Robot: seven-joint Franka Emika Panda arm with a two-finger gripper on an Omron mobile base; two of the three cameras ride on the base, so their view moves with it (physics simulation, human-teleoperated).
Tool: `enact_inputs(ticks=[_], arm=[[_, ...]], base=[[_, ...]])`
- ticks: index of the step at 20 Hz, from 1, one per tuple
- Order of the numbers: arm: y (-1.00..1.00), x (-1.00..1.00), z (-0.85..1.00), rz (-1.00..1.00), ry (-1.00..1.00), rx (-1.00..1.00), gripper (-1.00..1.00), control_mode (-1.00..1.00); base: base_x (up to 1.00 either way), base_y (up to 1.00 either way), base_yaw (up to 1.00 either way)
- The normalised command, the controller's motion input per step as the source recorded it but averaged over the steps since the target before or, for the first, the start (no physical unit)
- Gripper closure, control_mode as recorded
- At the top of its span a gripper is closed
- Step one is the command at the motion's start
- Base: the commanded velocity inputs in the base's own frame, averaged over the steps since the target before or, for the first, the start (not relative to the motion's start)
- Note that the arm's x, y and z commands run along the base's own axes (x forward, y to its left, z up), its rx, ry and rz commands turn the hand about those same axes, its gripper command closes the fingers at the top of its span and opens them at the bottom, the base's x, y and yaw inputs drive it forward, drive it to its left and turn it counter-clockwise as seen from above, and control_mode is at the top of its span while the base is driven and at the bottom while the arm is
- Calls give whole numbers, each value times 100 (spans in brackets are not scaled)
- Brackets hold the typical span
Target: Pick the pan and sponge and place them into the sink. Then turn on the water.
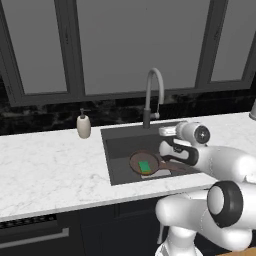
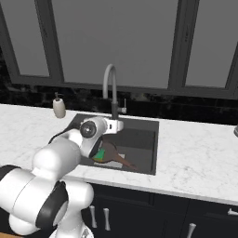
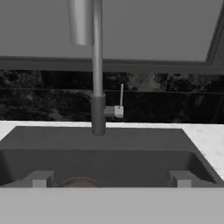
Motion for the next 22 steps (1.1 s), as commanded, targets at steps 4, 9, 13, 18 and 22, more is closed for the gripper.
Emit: enact_inputs(ticks=[4,9,13,18,22], arm=[[-23,0,41,0,-17,0,-100,-100],[-17,0,15,0,-15,0,-100,-100],[-18,3,-5,0,-9,0,-100,-100],[0,14,-6,0,-11,1,-100,-100],[0,17,1,4,-4,0,-100,-100]], base=[[0,0,0],[0,0,0],[0,0,0],[0,0,0],[0,0,0]])
